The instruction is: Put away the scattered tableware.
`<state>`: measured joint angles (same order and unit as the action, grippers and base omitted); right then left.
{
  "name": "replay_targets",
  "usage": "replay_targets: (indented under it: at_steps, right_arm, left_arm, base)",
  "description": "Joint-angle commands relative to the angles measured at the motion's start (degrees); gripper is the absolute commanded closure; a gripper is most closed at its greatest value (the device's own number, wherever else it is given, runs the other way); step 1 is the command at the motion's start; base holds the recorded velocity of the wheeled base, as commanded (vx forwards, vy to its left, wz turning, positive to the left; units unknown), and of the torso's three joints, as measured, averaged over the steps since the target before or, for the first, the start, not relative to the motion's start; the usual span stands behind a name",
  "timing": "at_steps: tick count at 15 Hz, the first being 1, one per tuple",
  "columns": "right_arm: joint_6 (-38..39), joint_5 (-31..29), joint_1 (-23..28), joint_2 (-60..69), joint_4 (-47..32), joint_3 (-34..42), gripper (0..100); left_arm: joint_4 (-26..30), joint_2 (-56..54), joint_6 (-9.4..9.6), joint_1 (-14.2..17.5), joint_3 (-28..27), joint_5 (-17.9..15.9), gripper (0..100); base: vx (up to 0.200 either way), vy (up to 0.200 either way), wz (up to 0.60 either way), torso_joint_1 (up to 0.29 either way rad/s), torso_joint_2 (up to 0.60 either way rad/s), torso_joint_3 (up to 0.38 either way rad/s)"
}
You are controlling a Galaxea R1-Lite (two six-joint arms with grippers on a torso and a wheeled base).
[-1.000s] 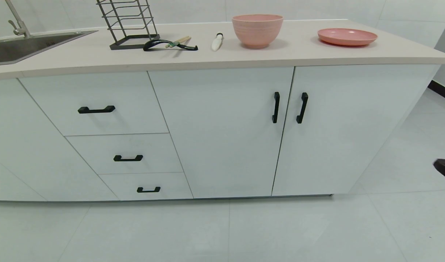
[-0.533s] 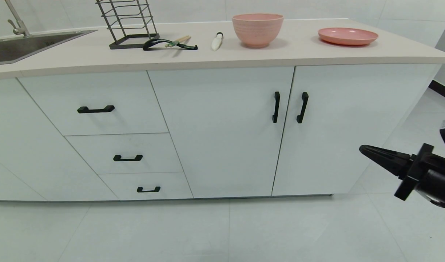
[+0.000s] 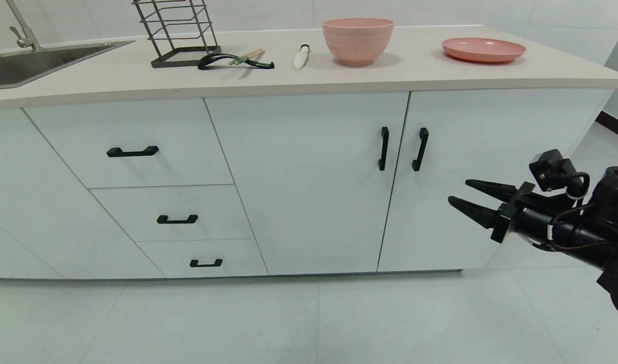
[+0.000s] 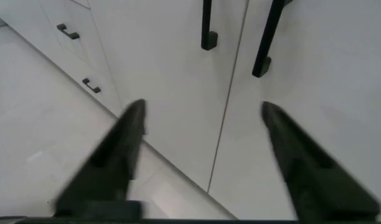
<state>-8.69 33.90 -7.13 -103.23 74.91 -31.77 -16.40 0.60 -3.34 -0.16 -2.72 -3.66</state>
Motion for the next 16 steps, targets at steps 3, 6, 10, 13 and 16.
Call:
replay_targets:
  at_steps: [3, 6, 10, 13, 16]
  right_arm:
    - [-0.01, 0.02, -0.69, -4.35, 0.5, -4.62, 0]
    - [-0.19, 1.17, -0.6, -6.81, 0.76, -9.89, 0]
    - [-0.71, 1.69, -3.06, -10.41, 1.2, -11.83, 0]
    - [-0.62, 1.69, -5.17, -10.15, 1.2, -11.91, 0]
    - [-0.62, 1.69, -4.47, -10.06, 1.2, -12.88, 0]
  left_arm:
    - [0.05, 26.56, -0.44, -9.33, -24.09, -13.39, 0]
    - [-18.67, 54.77, 0.44, -16.01, -29.8, -25.17, 0]
    - [-38.01, 79.91, 6.33, -18.03, -35.34, -42.66, 0]
    - [-43.02, 88.79, 6.5, -21.99, -35.78, -47.23, 0]
    - [-52.69, 100.3, 6.5, -28.76, -39.47, -47.32, 0]
  base:
    - [0.0, 0.0, 0.0, 0.0, 0.0, 0.0]
    - [0.0, 0.0, 0.0, 0.0, 0.0, 0.0]
    - [0.0, 0.0, 0.0, 0.0, 0.0, 0.0]
    - [0.0, 0.0, 0.0, 0.0, 0.0, 0.0]
    - [0.0, 0.0, 0.0, 0.0, 0.0, 0.0]
